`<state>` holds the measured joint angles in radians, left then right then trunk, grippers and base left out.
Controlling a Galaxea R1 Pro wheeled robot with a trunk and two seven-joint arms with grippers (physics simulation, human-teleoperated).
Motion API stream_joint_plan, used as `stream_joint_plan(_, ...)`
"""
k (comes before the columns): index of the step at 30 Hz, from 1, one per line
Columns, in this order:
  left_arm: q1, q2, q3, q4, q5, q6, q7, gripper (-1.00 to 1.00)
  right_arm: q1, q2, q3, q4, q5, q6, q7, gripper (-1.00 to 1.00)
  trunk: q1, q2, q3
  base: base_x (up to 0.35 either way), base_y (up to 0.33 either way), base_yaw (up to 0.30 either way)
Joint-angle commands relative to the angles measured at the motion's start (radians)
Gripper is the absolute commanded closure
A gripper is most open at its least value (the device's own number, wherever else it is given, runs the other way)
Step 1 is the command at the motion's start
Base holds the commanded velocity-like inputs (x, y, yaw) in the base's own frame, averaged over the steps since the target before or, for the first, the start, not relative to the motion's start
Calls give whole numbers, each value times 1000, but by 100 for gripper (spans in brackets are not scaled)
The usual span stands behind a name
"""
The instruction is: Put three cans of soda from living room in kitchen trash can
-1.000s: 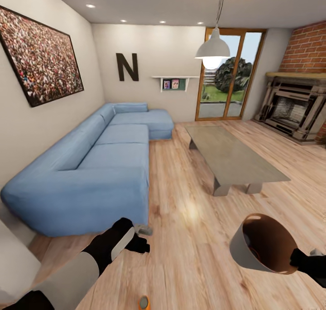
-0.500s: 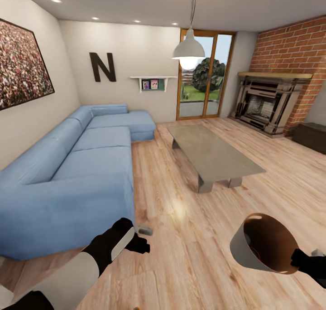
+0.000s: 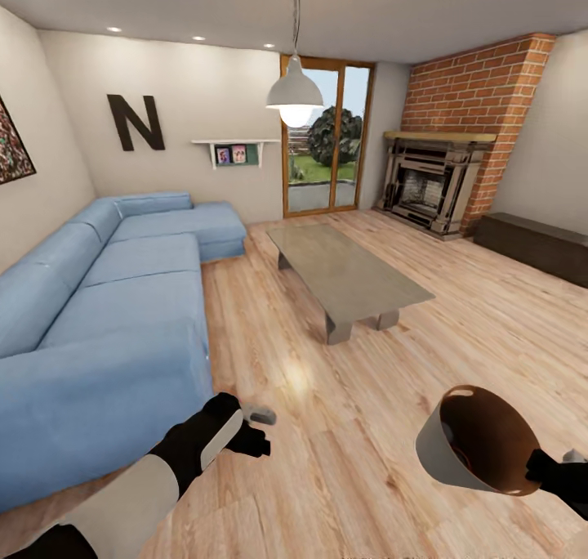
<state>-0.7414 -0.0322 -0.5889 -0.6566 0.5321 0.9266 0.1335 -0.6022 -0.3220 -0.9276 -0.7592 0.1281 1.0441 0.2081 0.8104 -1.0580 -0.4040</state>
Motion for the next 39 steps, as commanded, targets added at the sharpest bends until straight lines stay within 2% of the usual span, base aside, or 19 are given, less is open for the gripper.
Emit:
stream_joint_plan(1,0,0,0,0,0,0,0,-100,-1,0,-1,0,-42,3,7,100,0,0,1,0,20,-295)
stream_joint_plan(7,0,0,0,0,0,0,0,-100,-1,0,-1,0,-42,3,7,100,0,0,3,0,176,-295)
stream_joint_plan(20,0,0,0,0,0,0,-1,-100,-1,0,0,0,-42,3,7,100,0,0,8,0,302,-293)
stream_joint_plan(31,0,-2,-1,-1,0,-1,3,-100,-1,0,-1,0,-43,3,8,100,0,0,12,-41,99,-285)
stream_joint_plan(39,0,-3,-17,0,0,-2,4,-100,-1,2,0,0,-43,3,8,100,0,0,14,-35,89,-275)
